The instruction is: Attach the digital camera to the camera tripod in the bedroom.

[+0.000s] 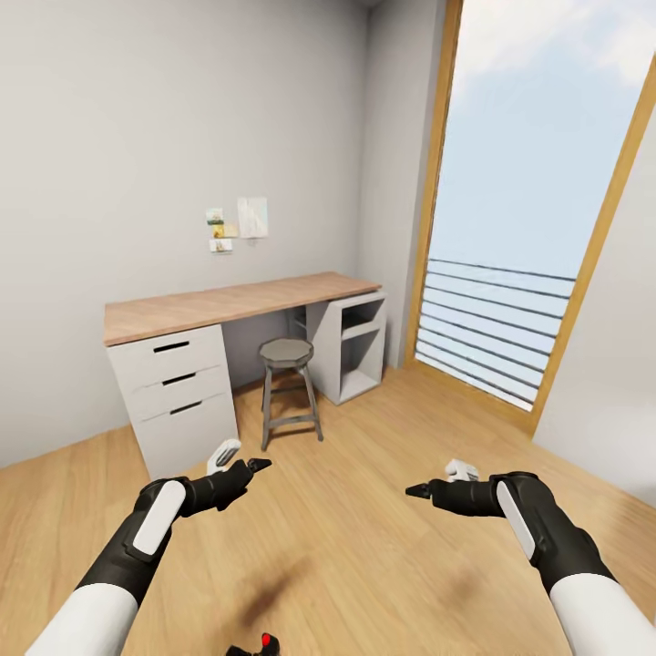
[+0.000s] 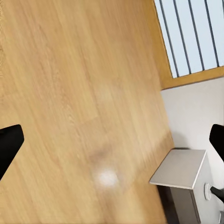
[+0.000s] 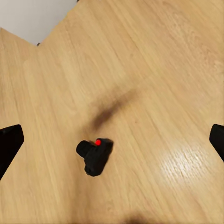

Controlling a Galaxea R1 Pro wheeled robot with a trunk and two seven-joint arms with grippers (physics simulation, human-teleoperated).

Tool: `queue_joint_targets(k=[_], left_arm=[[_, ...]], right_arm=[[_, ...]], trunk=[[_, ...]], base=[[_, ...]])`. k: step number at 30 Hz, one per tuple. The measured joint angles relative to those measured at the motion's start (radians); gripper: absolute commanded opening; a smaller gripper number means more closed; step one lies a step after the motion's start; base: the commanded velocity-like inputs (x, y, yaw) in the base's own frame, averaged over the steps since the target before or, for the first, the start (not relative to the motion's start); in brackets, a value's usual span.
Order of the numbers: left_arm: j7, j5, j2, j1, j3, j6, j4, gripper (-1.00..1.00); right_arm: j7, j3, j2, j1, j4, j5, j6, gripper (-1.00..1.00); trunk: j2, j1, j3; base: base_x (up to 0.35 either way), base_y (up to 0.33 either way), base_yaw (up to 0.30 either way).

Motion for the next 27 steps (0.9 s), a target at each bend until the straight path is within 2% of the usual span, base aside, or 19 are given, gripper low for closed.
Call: queue_joint_targets(k=[27], left_arm=[[0.013, -0.003, 0.000, 0.000, 0.000, -0.010, 0.004, 1.00]], right_arm=[[-0.001, 0.000, 0.001, 0.000, 0.001, 0.002, 0.020, 1.00]], trunk=[[-0.189, 0.104, -0.085]], base=[[0.000, 0.000, 0.000]])
